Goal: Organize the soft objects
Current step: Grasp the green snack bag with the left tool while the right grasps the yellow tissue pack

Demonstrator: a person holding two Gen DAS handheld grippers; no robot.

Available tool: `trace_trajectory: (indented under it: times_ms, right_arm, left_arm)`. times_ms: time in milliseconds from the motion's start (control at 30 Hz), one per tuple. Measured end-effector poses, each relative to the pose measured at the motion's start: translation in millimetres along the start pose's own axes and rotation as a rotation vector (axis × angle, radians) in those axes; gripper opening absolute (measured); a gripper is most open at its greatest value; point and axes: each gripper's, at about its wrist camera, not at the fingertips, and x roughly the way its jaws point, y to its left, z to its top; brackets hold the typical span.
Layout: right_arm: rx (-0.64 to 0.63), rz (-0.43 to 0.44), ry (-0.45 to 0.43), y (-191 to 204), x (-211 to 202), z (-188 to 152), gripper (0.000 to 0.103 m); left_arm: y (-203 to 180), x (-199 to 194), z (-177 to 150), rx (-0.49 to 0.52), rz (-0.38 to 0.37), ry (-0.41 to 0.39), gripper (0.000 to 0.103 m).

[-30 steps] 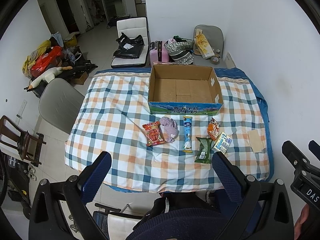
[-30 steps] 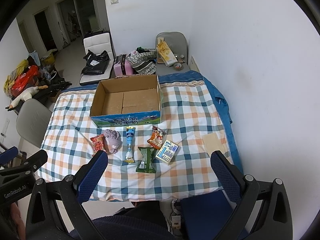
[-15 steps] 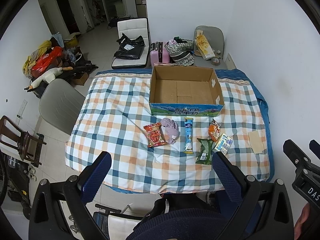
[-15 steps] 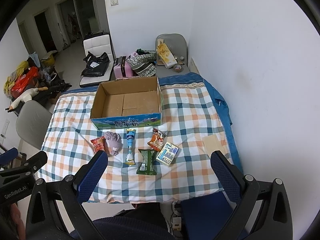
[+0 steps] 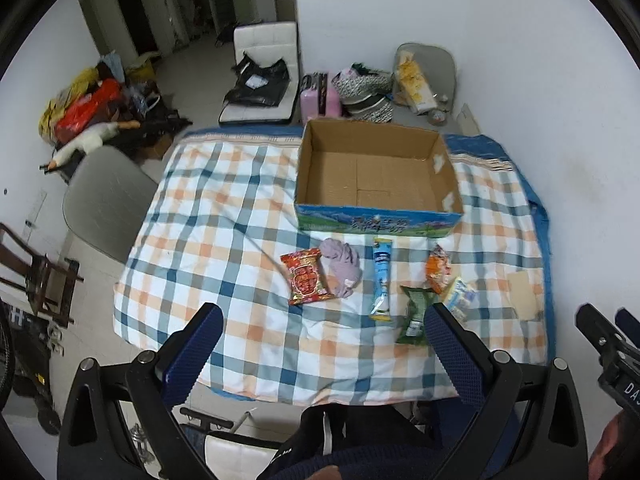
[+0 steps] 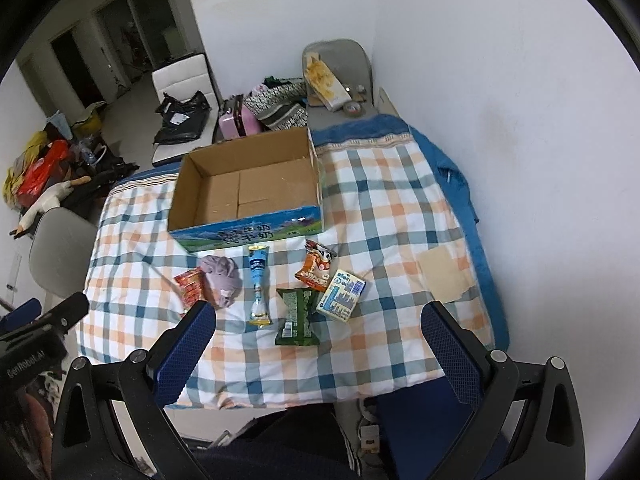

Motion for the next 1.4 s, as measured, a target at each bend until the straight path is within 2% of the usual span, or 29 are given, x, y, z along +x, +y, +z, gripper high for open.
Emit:
trace_trajectory:
  times_ms: [133,333,500,600,800,867,933,1067,1100,1200,1267,1300,1333,1400]
  right_arm:
    - [0.030,-0.015,0.076,-8.5,66.0,3.2,0.103]
    - [0.053,-0.054,0.218,-24.4,190.4,-1.8,0.103]
    - [0.140,-0.048,0.361,-52.3,293.6,-16.4,0.103]
    - [0.215,-0.020,0.415,-66.1,337.9,-24.9,0.102]
    - [0.283,0.050,0.536,-74.5,409.8,-41.6,0.087]
    - [0.291,0.083,0.566,-76.3,426.5,-48.1,0.070]
    - [0.285,0.092,0.569,-81.3,431.7,-52.4,0.068]
    - [0.253,0.031,0.600,-103.6,424.7,-61.2,0.068]
    - [0.243,0.022,0.603,-110.2,425.1,-64.7,0.068]
    - [0.204,-0.014,0.627,-122.7,430.1,-80.0,0.068]
    - [0.197,-0.012,0.648,-124.3,437.5,-89.4,0.069]
    - [0.195,-0.015,0.650,-124.4,441.2,-93.8,0.069]
    - [0.187,-0.022,0.650,-124.1,445.3,-97.5,0.069]
    - [0.184,-0.028,0.659,-122.6,449.8,-101.3,0.069]
  left_arm:
    - [7.5,64.7,7.9,-0.030,-0.048,0.086,0.103]
    - [1.7,156.8,2.9,-0.049,-0.057,0.220,0.103]
    - [-28.5,226.8,-6.0,-0.014,-0.112,0.327,0.103]
    - [-59.7,264.7,-13.8,0.043,-0.128,0.381,0.103]
    - [-113.8,318.2,-30.0,0.142,-0.185,0.502,0.103]
    - [-126.7,325.1,-32.9,0.160,-0.205,0.519,0.103]
    - [-138.3,329.7,-35.9,0.176,-0.219,0.528,0.103]
    - [-162.9,342.2,-45.8,0.197,-0.272,0.577,0.102]
    - [-171.0,345.6,-49.6,0.211,-0.285,0.593,0.100]
    - [-195.5,362.6,-62.2,0.271,-0.265,0.640,0.083]
    - [-206.4,376.9,-69.6,0.305,-0.218,0.683,0.060]
    - [-208.4,381.4,-71.9,0.311,-0.205,0.692,0.055]
    - [-210.7,381.5,-71.5,0.315,-0.190,0.673,0.055]
    - [-215.0,379.1,-68.7,0.335,-0.162,0.648,0.044]
